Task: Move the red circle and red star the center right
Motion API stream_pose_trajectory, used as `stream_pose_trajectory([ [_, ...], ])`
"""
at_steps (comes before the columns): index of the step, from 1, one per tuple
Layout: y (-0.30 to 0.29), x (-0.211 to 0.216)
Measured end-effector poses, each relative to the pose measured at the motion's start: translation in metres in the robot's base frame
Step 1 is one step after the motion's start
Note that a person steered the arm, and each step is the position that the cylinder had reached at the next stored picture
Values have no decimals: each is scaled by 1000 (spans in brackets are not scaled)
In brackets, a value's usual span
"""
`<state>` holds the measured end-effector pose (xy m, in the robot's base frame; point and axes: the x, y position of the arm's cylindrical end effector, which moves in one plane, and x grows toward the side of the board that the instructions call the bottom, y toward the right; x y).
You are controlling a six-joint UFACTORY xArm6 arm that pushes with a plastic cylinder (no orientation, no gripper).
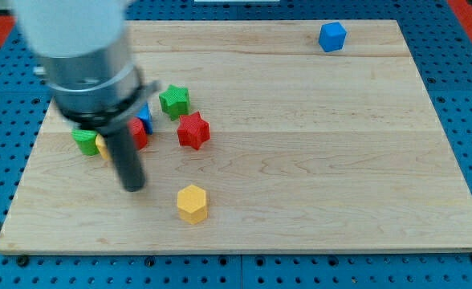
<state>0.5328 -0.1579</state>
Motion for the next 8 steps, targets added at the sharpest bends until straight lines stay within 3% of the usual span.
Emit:
stream_pose_trajectory([
  [2,94,26],
  [3,73,13],
  [5,-87,-19],
  [6,-87,-62],
  [7,13,-74],
  [8,75,-94],
])
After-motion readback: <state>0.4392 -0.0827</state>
